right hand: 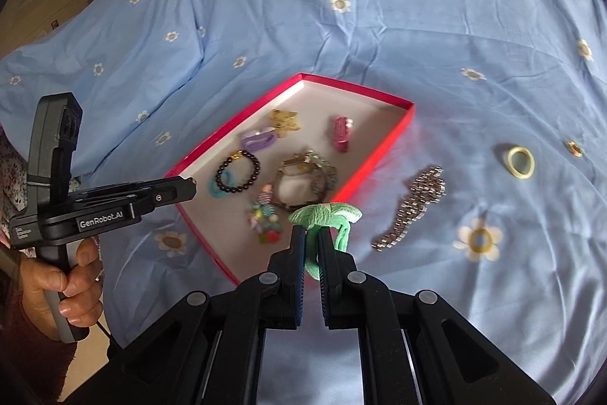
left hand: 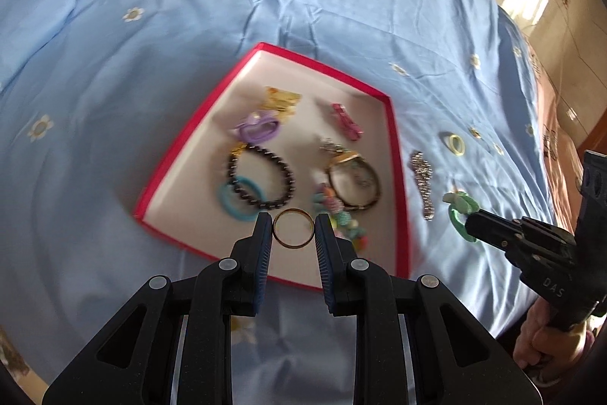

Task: Organize jewelry
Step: 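Carry the ring and green hair tie into the red box and open both grippers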

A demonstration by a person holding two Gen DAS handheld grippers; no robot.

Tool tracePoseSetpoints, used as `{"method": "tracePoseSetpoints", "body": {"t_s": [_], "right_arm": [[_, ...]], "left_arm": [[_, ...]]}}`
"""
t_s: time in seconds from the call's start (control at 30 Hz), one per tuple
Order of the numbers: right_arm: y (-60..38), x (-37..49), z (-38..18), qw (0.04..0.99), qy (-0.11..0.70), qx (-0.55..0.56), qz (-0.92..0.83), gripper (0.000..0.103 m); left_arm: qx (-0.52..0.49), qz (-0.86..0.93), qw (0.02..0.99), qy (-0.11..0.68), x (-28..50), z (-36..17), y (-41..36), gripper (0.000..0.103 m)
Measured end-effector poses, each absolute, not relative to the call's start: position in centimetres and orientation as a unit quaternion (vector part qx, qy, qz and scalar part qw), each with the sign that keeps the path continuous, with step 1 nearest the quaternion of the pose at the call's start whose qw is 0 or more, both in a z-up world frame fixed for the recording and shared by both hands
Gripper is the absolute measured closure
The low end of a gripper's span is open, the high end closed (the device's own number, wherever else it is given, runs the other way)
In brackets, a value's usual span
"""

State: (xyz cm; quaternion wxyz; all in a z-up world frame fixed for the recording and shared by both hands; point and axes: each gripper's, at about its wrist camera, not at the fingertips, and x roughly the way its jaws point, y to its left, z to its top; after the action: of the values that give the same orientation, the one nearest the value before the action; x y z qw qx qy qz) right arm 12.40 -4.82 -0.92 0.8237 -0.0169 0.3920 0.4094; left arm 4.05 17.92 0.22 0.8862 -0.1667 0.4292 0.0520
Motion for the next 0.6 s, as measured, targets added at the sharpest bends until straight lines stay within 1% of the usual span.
{"method": "tracePoseSetpoints", "body": {"t_s": [0.27, 0.6], "right_arm": [[-1.7, 12.5, -0.9, 0.812, 0.391, -0.029, 0.432, 0.097], [2.0, 14.7, -1.2, 0.804, 0.392, -0.035, 0.445, 0.097]], "left_arm": [[-0.172, 0.072, 0.881, 0.434, 4.5, -0.8, 19.9, 0.082], [-0.135, 0.098, 0.88, 0.445, 6.6, -1.7, 21.4, 0.082]]}}
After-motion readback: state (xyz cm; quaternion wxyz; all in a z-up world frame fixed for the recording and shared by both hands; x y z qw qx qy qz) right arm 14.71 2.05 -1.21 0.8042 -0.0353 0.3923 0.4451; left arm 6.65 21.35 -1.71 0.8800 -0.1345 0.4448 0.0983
